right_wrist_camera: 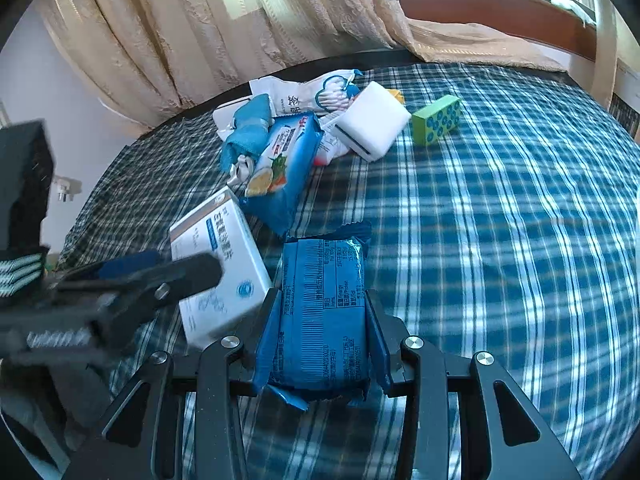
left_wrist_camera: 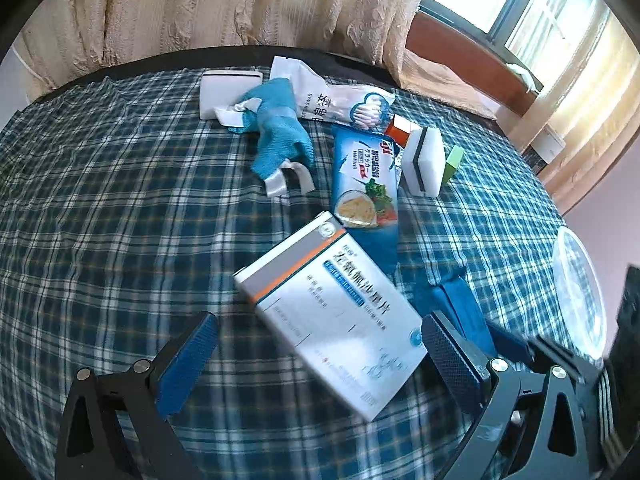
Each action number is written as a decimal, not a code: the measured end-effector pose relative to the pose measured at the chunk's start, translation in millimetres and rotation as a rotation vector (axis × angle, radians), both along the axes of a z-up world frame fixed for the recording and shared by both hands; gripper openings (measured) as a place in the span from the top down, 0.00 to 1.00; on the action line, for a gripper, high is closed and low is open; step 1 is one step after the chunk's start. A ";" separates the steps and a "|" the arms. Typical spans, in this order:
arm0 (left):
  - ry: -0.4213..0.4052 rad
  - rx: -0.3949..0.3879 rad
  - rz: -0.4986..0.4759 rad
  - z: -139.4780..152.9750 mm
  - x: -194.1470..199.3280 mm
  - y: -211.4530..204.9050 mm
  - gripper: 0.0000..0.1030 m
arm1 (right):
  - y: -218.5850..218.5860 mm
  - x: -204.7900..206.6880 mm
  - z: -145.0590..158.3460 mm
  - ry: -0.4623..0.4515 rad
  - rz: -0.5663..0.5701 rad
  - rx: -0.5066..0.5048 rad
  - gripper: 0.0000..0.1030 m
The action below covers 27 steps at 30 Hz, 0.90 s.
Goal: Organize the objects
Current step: 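Grasp the white medicine box with the left gripper while the right carries the snack bar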
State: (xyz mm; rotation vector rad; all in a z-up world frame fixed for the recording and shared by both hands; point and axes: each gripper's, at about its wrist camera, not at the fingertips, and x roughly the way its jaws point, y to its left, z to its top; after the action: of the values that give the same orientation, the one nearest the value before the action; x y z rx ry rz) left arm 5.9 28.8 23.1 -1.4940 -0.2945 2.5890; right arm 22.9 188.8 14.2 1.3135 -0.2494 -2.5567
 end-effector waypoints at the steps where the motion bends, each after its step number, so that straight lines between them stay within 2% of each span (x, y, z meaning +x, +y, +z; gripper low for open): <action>1: -0.001 -0.004 0.007 -0.2 -1.8 2.2 0.00 | 2.3 0.7 0.2 0.003 -0.009 0.004 0.60; 8: -0.040 -0.048 0.062 -9.1 -17.6 17.0 0.00 | 33.3 6.9 -0.1 0.019 -0.071 -0.009 0.60; 14: -0.052 -0.126 0.107 -15.2 -23.2 26.8 0.01 | 48.3 8.8 0.3 0.038 -0.087 -0.014 0.60; 18: -0.032 -0.167 0.106 -14.6 -21.1 31.0 0.14 | 61.0 10.2 3.3 0.053 -0.104 -0.038 0.60; 22: -0.028 -0.172 0.103 -12.9 -16.3 33.6 0.26 | 73.2 15.6 9.3 0.080 -0.117 -0.061 0.60; 27: 0.013 -0.207 0.057 -3.3 -7.5 49.3 0.32 | 89.6 22.2 18.8 0.117 -0.150 -0.087 0.60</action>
State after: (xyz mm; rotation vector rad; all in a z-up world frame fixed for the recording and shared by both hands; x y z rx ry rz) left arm -1.6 78.2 19.9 -1.5522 -0.0689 2.7456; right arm 45.1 278.4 33.1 1.1493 -0.4457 -2.7014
